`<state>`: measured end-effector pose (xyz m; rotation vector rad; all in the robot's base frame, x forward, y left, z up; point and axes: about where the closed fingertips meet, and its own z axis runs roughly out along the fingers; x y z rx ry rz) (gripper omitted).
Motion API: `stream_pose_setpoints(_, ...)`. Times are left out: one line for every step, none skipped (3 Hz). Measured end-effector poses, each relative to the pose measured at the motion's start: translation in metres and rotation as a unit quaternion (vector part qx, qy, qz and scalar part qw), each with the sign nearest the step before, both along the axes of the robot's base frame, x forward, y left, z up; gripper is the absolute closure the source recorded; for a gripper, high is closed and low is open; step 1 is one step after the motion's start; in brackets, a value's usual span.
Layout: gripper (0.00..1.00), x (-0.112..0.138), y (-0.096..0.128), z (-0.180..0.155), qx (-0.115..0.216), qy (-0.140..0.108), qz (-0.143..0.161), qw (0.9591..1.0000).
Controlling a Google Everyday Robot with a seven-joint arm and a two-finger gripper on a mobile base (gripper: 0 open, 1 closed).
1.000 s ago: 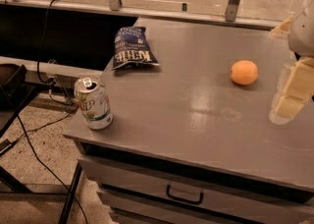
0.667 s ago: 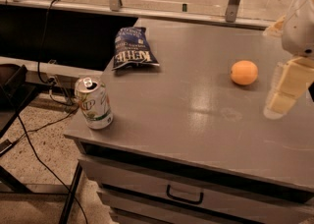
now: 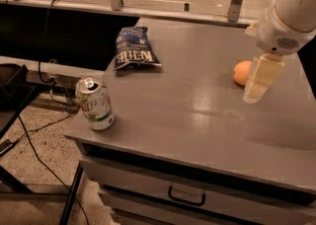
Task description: Move orange near blue chip bag
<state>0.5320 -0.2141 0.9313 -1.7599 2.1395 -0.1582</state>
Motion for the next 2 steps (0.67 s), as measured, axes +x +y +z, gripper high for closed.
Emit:
stream_pose_setpoints(0.00, 0.038, -0.012, -0.022, 0.006, 0.002, -0.013, 0.9999)
stream_pose_setpoints(0.00, 0.073, -0.031, -0.049, 0.018, 0.011, -0.037, 0.9991)
